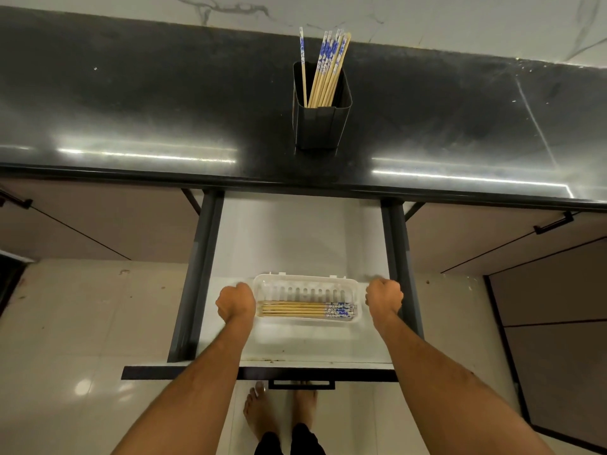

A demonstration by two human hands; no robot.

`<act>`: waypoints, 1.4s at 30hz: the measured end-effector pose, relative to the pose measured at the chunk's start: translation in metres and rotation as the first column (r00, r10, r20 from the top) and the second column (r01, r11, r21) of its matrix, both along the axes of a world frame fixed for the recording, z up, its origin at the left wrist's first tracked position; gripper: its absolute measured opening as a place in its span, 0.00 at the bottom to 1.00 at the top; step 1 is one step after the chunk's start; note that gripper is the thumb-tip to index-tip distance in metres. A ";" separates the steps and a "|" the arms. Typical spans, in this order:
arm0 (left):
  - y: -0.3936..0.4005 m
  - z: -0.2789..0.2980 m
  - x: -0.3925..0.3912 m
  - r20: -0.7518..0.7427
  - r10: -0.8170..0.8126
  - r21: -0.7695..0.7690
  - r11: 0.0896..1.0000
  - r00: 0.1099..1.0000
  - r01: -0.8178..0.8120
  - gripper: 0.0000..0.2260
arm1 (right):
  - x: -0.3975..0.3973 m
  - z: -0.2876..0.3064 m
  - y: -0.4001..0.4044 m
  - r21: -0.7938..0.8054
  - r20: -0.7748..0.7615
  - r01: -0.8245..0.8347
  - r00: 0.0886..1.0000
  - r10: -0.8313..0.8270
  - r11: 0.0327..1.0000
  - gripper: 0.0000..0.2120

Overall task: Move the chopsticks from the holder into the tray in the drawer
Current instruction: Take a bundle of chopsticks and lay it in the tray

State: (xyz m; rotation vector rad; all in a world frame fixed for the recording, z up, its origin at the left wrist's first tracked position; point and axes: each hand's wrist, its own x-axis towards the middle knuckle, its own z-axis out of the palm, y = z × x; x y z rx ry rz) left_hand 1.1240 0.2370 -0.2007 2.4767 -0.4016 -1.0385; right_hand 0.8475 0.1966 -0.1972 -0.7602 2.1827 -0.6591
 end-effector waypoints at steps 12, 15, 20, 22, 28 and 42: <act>0.002 -0.002 -0.015 -0.033 -0.077 -0.001 0.997 0.996 0.077 0.15 | 0.024 -0.001 0.012 0.202 0.001 -0.067 0.998 0.068 0.977 0.20; 0.003 -0.001 -0.015 -0.022 -0.112 -0.009 0.994 0.994 0.111 0.15 | 0.026 0.000 0.012 0.208 -0.044 -0.089 0.994 0.100 0.974 0.21; 0.005 0.000 -0.014 -0.032 -0.128 -0.006 0.992 0.991 0.128 0.16 | 0.027 0.001 0.013 0.236 -0.103 -0.102 0.986 0.129 0.966 0.21; 0.004 0.001 -0.014 -0.029 -0.133 -0.005 0.991 0.991 0.133 0.16 | 0.029 0.001 0.013 0.247 -0.111 -0.108 0.984 0.139 0.963 0.21; 0.003 0.000 -0.014 -0.026 -0.143 0.008 0.990 0.989 0.143 0.17 | 0.031 0.002 0.012 0.258 -0.118 -0.135 0.978 0.170 0.957 0.20; 0.003 -0.003 -0.010 -0.010 -0.157 0.002 0.988 0.988 0.157 0.15 | 0.032 0.007 0.012 0.272 -0.129 -0.177 0.967 0.218 0.946 0.18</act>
